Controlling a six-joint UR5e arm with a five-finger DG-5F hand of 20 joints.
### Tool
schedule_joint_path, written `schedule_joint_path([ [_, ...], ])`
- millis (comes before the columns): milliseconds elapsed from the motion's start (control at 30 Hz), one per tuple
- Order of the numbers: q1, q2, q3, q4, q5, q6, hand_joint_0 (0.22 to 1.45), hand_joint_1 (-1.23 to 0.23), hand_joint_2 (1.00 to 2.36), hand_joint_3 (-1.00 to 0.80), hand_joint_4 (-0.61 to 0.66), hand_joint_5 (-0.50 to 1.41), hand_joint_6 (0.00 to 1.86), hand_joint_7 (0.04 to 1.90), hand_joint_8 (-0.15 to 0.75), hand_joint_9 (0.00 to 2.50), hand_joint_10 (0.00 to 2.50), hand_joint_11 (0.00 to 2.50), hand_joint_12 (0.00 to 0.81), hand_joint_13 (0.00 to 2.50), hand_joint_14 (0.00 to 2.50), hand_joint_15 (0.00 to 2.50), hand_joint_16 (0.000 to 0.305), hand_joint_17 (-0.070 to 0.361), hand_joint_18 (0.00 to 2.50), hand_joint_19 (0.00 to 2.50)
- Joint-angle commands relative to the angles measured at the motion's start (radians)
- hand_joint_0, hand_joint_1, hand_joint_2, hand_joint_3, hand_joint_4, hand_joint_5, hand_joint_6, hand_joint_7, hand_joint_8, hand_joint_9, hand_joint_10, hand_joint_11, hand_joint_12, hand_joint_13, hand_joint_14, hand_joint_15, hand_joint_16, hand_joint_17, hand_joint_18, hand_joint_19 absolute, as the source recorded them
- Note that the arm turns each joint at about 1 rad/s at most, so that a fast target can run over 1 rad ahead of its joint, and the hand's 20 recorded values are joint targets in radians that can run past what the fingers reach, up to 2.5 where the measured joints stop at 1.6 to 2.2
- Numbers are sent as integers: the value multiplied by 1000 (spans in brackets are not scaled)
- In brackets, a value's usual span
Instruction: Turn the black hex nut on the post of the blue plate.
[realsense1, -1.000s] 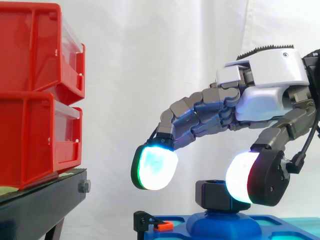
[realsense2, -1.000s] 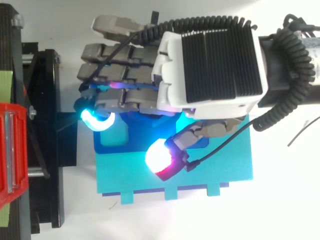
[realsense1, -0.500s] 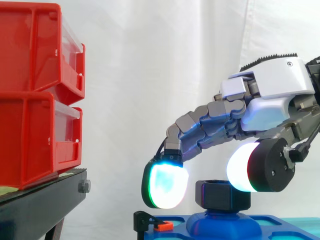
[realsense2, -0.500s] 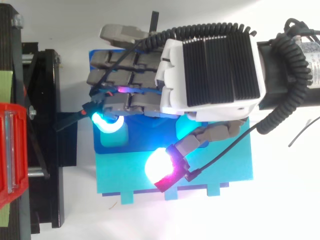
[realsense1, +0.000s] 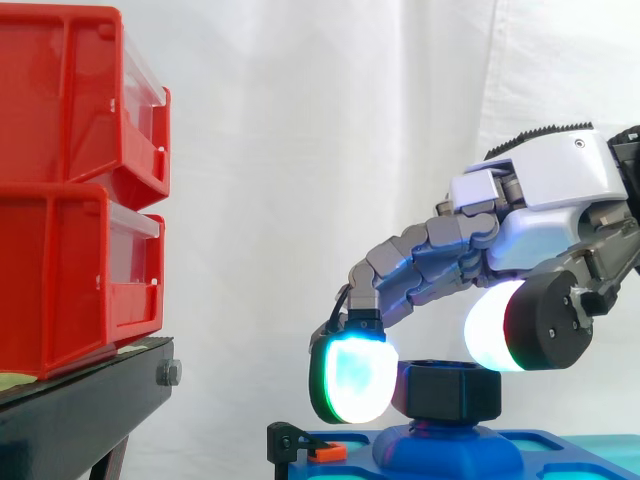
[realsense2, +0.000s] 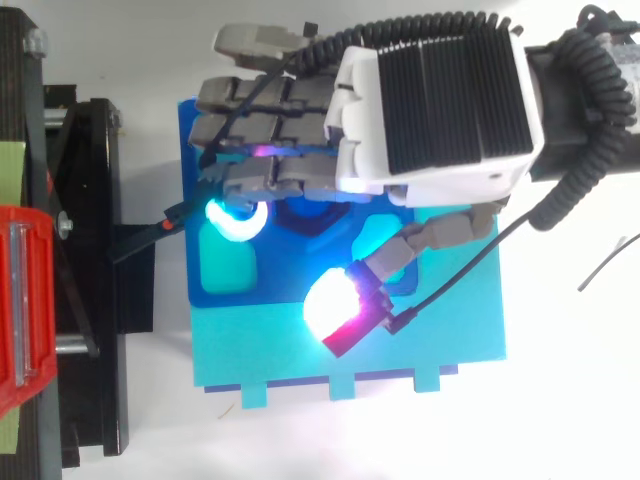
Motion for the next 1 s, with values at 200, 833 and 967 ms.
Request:
schedule_joint_path([
  [200, -29, 0, 1, 3, -38, -2, 452, -445, 1000, -500, 287, -175, 503, 949, 290, 319, 0, 14, 395, 60, 0, 0, 62, 138, 0, 0],
  [833, -90, 1, 3, -3, -130, -7, 445, -447, 1000, -500, 288, -176, 502, 948, 292, 323, 0, 14, 397, 63, 0, 0, 62, 140, 0, 0],
  [967, -99, 1, 32, -13, -148, -5, 445, -447, 1000, -500, 290, -176, 503, 948, 292, 325, 0, 15, 397, 62, 0, 0, 62, 140, 0, 0],
])
